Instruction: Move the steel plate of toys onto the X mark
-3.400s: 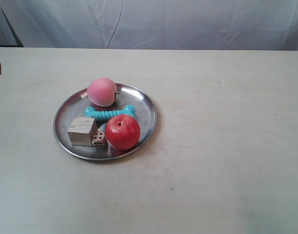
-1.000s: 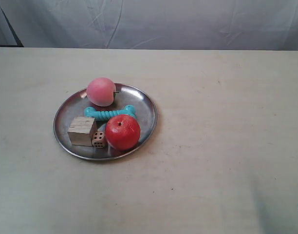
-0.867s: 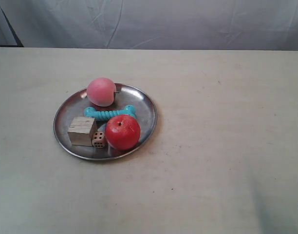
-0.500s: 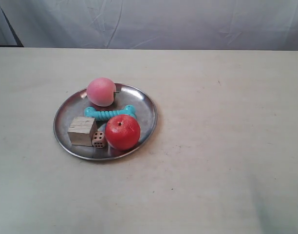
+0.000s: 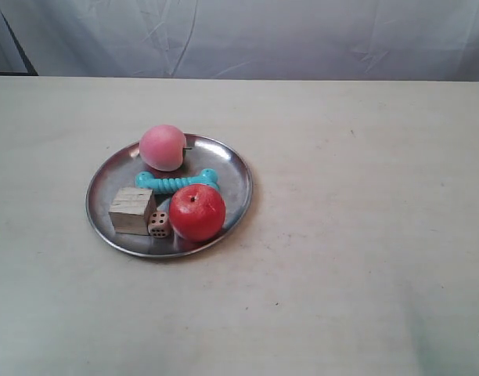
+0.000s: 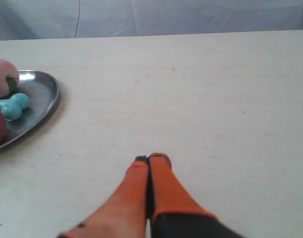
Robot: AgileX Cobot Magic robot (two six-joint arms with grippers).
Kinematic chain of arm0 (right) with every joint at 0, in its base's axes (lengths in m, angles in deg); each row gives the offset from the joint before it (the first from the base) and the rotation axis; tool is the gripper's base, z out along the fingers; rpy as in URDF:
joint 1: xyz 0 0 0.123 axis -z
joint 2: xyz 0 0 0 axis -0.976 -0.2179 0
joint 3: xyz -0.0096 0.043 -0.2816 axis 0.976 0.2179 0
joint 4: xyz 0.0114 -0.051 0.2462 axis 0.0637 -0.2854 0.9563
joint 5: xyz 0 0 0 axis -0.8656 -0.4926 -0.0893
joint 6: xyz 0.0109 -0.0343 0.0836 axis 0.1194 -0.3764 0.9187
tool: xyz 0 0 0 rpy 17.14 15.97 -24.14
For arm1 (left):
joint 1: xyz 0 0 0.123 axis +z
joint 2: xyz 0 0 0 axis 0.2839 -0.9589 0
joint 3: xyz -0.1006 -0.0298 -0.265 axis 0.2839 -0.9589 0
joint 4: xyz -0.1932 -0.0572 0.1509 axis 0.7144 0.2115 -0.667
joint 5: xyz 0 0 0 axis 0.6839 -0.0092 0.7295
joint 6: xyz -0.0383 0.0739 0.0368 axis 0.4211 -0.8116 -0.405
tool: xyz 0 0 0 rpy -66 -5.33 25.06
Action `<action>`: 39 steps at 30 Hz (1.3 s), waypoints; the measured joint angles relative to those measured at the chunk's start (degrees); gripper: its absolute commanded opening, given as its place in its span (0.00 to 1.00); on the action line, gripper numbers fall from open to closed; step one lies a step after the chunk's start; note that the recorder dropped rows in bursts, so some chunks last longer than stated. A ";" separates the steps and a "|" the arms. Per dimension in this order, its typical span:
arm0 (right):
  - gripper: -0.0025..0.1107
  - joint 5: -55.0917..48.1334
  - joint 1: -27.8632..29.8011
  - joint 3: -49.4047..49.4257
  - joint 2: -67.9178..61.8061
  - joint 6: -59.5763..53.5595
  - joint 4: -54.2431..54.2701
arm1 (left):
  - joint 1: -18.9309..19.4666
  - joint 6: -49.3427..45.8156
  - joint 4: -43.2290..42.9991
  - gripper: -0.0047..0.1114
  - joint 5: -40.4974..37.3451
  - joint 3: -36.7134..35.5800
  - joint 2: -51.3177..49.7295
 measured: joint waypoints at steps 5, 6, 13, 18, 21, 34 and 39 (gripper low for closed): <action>0.01 0.00 0.00 0.00 0.00 0.00 0.00 | 0.00 -0.90 0.41 0.04 6.39 -3.12 0.08; 0.01 0.00 0.00 0.00 0.00 0.00 0.00 | 0.00 -1.04 0.41 0.04 6.76 -3.59 0.08; 0.01 0.00 0.00 0.00 0.00 0.00 0.00 | 0.00 -1.15 1.40 0.04 8.04 -7.94 0.08; 0.01 0.00 0.00 0.00 0.00 0.00 0.00 | 0.00 -1.15 1.72 0.04 8.04 -8.84 0.08; 0.01 0.00 0.00 0.00 0.00 0.00 0.00 | 0.00 -1.15 1.72 0.04 6.88 -8.91 0.08; 0.01 0.00 0.00 0.00 0.00 0.00 0.00 | 0.00 -1.15 1.72 0.04 6.88 -8.91 2.27; 0.01 0.00 0.00 0.00 0.00 0.00 0.00 | 0.00 -1.15 1.72 0.04 6.88 -8.91 3.78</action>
